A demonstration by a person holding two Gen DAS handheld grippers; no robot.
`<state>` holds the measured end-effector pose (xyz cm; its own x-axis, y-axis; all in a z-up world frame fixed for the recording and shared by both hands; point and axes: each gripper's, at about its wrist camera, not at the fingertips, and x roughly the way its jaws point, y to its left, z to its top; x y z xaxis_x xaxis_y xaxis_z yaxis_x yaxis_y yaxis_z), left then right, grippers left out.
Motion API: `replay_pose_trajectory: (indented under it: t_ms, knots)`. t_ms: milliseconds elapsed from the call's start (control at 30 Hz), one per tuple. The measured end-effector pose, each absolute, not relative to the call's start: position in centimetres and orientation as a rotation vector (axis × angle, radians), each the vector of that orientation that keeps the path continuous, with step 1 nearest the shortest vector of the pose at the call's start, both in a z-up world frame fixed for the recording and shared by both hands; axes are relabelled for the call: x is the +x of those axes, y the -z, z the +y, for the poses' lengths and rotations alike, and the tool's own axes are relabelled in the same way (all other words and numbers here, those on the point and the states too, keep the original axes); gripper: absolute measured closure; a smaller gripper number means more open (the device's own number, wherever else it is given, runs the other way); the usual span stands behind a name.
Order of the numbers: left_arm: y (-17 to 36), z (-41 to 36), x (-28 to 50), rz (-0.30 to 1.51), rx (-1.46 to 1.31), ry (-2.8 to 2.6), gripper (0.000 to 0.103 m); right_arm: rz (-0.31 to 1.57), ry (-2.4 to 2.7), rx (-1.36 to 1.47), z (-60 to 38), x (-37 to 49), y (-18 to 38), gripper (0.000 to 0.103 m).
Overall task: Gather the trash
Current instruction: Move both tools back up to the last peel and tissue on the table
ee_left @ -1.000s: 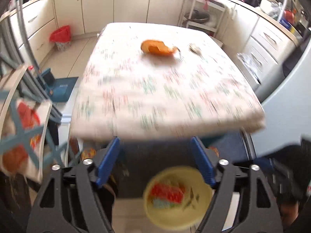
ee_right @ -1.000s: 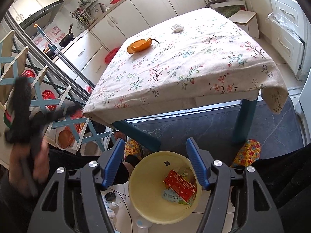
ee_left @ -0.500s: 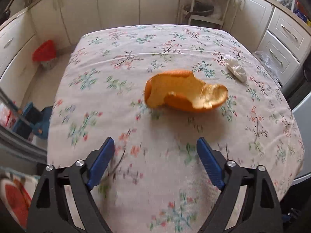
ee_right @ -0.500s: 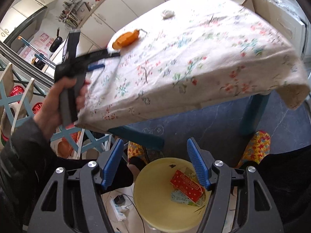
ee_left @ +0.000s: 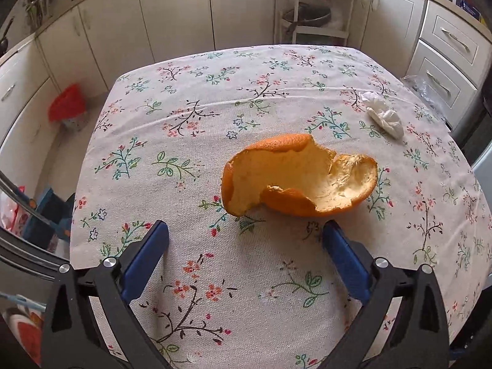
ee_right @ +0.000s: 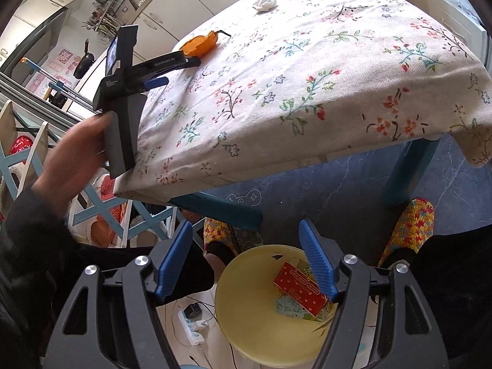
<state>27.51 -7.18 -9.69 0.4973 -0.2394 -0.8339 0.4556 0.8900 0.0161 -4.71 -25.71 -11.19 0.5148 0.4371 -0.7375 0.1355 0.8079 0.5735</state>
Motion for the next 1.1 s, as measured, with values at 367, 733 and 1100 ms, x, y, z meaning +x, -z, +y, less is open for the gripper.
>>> replay_pose_trajectory:
  t_ms: [367,733,1100]
  knots:
    - [9.7,-7.2,27.5,0.966,0.247,0.424,0.007,1.048,-0.217,0.596,-24.3,-5.6,11.3,0.033]
    - [9.7,-7.3,27.6,0.967,0.246,0.424,0.007,1.059,-0.170,0.599,-25.4,-5.7,11.8,0.032]
    - [9.7,-7.3,27.6,0.967,0.246,0.424,0.007,1.061,-0.173,0.624,-25.4,-5.6,11.9,0.031]
